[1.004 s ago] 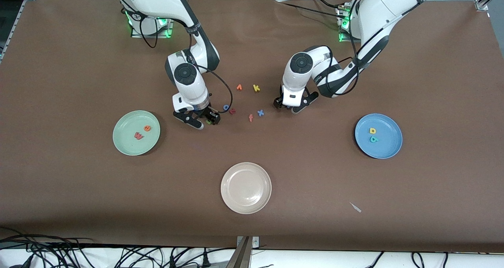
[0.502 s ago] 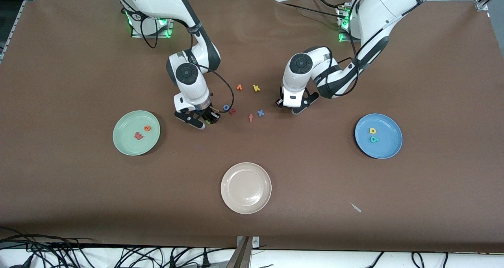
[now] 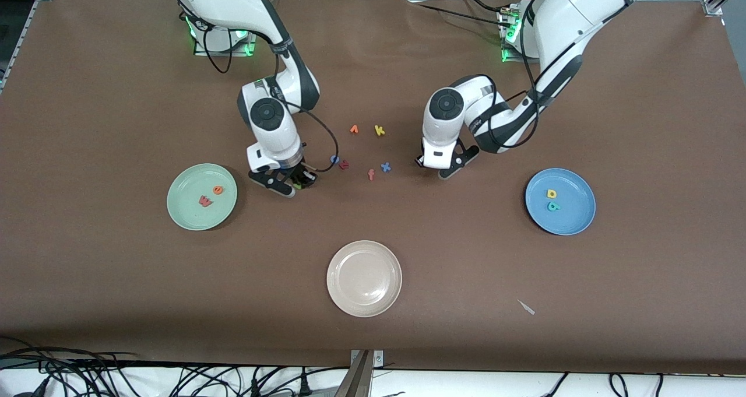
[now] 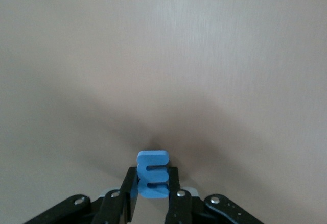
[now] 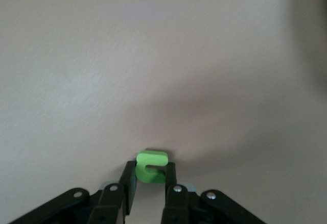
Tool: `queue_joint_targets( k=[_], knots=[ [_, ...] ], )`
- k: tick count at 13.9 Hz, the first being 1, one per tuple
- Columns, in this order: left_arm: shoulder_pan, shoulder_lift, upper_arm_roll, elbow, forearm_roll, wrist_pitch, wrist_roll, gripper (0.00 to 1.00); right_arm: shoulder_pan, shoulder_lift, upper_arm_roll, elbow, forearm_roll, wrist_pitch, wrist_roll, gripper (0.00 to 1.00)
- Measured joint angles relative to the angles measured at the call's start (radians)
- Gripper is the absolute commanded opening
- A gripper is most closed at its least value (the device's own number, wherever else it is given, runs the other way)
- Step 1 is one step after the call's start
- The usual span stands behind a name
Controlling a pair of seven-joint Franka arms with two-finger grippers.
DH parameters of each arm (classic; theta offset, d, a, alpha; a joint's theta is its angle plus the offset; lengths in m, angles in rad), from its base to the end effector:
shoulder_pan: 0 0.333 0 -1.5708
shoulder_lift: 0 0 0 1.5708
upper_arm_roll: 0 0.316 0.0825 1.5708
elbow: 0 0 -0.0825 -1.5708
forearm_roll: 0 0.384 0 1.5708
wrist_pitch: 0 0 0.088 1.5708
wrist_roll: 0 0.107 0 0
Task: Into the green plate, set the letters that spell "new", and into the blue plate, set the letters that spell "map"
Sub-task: 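Place the E on the blue plate while the right gripper places the n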
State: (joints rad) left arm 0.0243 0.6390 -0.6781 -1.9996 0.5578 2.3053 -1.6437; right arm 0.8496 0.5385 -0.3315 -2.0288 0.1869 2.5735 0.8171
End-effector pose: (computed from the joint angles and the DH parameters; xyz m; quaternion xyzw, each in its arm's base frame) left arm 0.4733 -0.3462 0.1853 -0.9464 -0.3165 0.0314 0.0557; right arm 0.5241 0.2989 0.1949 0.9786 -0.2023 0.0372 0.0110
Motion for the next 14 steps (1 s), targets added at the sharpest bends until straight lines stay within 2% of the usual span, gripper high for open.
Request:
queue_joint_targets(
  k=[3,6,8,10,12,14],
  knots=[
    [0.048,0.0,0.001,0.119,-0.114,-0.185,0.277,0.0,0.001,-0.068,-0.111,0.054,0.0,-0.204,-0.189,0.2],
    [0.128,0.0,0.002,0.236,-0.15,-0.422,0.63,0.0,0.0,-0.163,-0.276,0.074,0.0,-0.42,-0.462,0.2],
    [0.196,0.0,0.004,0.282,-0.151,-0.507,0.833,0.0,-0.003,-0.223,-0.391,0.073,0.0,-0.53,-0.638,0.21],
    [0.271,0.0,0.008,0.299,-0.151,-0.529,0.998,0.0,-0.008,-0.274,-0.469,0.05,0.0,-0.567,-0.75,0.22],
    [0.339,0.005,0.025,0.3,-0.145,-0.531,1.165,0.01,-0.009,-0.306,-0.505,-0.006,0.0,-0.539,-0.815,0.22],
    [0.371,0.019,0.066,0.3,-0.115,-0.531,1.327,0.14,-0.008,-0.312,-0.508,-0.082,0.0,-0.434,-0.839,0.25]
  ],
)
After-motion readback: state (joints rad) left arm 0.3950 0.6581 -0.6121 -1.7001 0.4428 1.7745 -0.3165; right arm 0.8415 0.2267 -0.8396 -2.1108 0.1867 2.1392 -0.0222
